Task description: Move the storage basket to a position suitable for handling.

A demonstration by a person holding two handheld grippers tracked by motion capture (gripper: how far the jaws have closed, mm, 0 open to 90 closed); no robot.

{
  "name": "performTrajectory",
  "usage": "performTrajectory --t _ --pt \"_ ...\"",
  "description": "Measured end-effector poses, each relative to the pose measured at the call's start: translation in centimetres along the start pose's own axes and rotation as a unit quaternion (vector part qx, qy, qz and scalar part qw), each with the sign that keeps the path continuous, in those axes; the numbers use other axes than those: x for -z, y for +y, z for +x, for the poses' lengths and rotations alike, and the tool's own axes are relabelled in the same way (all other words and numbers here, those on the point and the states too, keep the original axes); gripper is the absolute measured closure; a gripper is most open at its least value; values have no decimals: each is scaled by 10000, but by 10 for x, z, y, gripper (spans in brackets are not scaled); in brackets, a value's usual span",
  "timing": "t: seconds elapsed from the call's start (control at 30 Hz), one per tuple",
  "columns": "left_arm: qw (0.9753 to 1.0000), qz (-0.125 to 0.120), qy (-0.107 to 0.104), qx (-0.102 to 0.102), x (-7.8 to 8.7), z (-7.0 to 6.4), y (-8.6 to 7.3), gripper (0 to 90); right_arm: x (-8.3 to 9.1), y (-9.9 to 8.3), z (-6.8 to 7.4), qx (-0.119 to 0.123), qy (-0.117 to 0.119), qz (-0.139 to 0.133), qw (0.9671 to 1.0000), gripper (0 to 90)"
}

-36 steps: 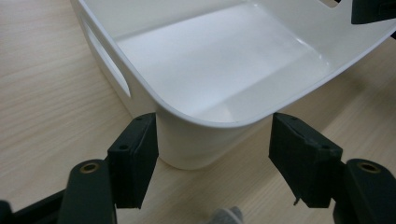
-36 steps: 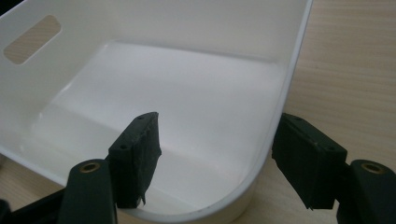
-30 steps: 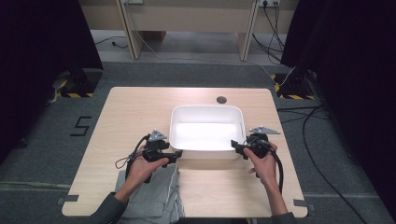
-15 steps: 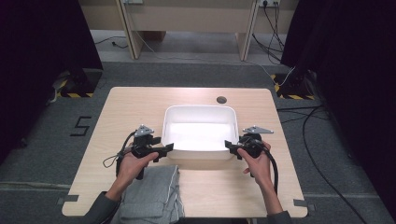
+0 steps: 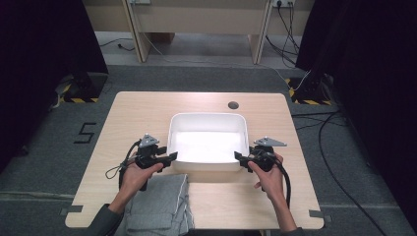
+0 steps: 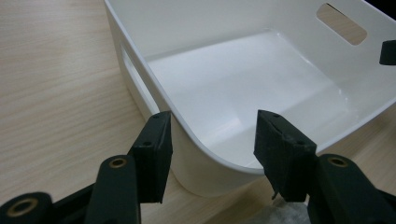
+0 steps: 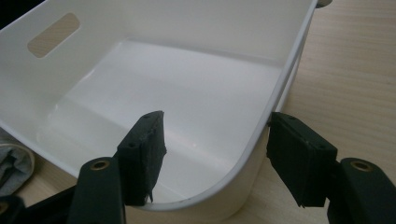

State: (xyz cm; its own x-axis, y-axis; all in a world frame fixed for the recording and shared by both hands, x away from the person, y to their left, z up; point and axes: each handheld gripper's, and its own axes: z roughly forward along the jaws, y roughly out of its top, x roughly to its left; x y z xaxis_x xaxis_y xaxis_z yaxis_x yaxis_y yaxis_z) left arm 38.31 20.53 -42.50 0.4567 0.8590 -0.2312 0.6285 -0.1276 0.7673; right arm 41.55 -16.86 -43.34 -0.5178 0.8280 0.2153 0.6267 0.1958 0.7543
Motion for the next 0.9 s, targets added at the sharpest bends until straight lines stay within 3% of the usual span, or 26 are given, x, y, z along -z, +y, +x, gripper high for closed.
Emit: performTrajectory --t 0.43,0.57,0.8,0.87,0.9 --pt "10000 -21 -21 38 2 2 -3 455 0 -2 4 1 45 -42 10000 363" --pt "10000 7 68 27 -1 2 -3 453 -2 -1 5 74 1 -47 10000 359" --pt "9997 31 224 52 -4 7 0 455 -15 5 12 240 -145 66 9996 327" --pt "9996 16 264 81 -6 9 1 458 -23 6 10 120 -34 123 9998 330" --pt "9996 28 269 113 -7 9 2 458 -25 6 10 236 -132 115 9996 345"
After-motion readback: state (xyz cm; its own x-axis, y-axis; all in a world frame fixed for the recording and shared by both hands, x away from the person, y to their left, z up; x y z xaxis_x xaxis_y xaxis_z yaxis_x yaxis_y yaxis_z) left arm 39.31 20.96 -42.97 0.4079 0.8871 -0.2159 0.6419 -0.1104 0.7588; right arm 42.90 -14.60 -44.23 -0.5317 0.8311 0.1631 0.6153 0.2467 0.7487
